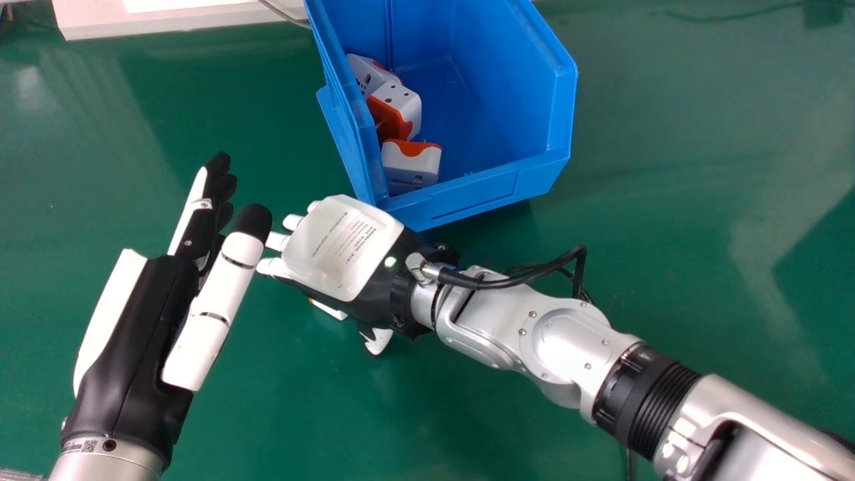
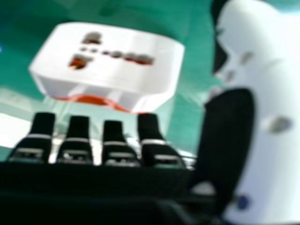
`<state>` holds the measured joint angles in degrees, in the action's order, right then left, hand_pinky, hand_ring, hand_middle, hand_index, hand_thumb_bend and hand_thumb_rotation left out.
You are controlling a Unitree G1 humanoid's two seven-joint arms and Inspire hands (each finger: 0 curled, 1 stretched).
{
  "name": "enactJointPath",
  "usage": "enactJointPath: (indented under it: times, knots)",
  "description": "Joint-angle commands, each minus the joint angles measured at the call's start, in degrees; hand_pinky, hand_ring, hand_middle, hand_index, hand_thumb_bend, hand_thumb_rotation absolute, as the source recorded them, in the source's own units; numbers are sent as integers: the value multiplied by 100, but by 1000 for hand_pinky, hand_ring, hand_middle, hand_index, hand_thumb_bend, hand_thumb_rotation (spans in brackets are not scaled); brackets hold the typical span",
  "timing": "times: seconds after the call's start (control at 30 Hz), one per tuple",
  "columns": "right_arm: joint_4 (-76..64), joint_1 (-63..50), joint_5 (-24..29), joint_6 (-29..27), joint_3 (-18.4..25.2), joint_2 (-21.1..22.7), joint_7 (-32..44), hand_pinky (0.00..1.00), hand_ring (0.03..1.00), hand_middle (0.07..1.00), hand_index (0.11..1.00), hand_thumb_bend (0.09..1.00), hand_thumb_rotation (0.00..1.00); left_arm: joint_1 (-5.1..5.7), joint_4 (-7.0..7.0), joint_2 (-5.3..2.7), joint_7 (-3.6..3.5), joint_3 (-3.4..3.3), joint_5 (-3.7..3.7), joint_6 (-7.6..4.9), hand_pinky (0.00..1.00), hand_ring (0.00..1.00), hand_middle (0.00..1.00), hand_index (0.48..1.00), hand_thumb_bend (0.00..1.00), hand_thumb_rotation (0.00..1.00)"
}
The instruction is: Pick all objects and put in blue box
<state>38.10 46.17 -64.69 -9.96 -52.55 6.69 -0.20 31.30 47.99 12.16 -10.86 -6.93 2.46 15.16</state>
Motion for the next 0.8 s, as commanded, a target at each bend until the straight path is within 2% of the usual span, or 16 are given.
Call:
enactJointPath:
  times: [0.0, 0.07, 0.1, 0.13, 0.23, 0.3, 0.33, 0.37, 0.4, 0.43, 0.5, 0.57, 0.77]
  knots:
    - [179, 77, 99, -117, 79, 4, -140, 801, 850, 853, 777, 563, 73, 49, 186, -28, 44, 34, 52, -25, 1000, 1000, 1000, 1000, 521, 1000]
    - [344, 104, 176, -191, 102, -38, -215, 778, 830, 831, 746, 597, 58, 56, 202, -33, 46, 47, 70, -17, 1000, 1000, 1000, 1000, 522, 1000]
    - [411, 125, 217, -234, 116, -56, -238, 755, 812, 809, 695, 581, 71, 58, 200, -34, 43, 46, 72, -20, 1000, 1000, 1000, 1000, 522, 1000]
    - [452, 140, 241, -269, 127, -63, -253, 755, 812, 809, 695, 581, 71, 61, 201, -35, 43, 50, 76, -21, 1000, 1000, 1000, 1000, 522, 1000]
    - [492, 191, 309, -365, 149, -58, -181, 700, 775, 764, 620, 558, 90, 60, 205, -40, 42, 59, 70, -9, 1000, 1000, 1000, 1000, 522, 1000]
    - [546, 205, 311, -417, 136, -55, -342, 611, 697, 689, 568, 544, 102, 61, 216, -43, 47, 72, 81, 3, 1000, 1000, 1000, 1000, 523, 1000]
    - [555, 216, 324, -450, 143, -50, -400, 528, 601, 629, 553, 540, 81, 63, 226, -45, 51, 80, 89, 12, 1000, 1000, 1000, 1000, 523, 1000]
    - [563, 225, 334, -473, 149, -47, -438, 528, 601, 629, 553, 540, 81, 64, 233, -46, 53, 86, 95, 20, 1000, 1000, 1000, 1000, 523, 1000]
    - [564, 233, 343, -494, 157, -42, -456, 432, 493, 597, 537, 538, 65, 65, 241, -48, 55, 91, 99, 27, 1000, 1000, 1000, 1000, 524, 1000]
    - [568, 239, 348, -503, 163, -41, -474, 432, 493, 597, 537, 538, 65, 64, 248, -49, 55, 91, 97, 35, 1000, 1000, 1000, 1000, 524, 1000]
    - [573, 252, 350, -497, 169, -39, -479, 279, 329, 420, 514, 532, 85, 63, 253, -54, 55, 95, 94, 40, 1000, 1000, 1000, 1000, 526, 1000]
    - [580, 266, 365, -502, 179, -39, -451, 181, 226, 310, 499, 528, 98, 63, 265, -59, 53, 100, 101, 52, 1000, 1000, 1000, 1000, 527, 1000]
    - [647, 276, 365, -552, 189, -41, -636, 92, 132, 224, 484, 523, 111, 57, 284, -67, 47, 106, 99, 76, 1000, 1000, 1000, 1000, 528, 1000]
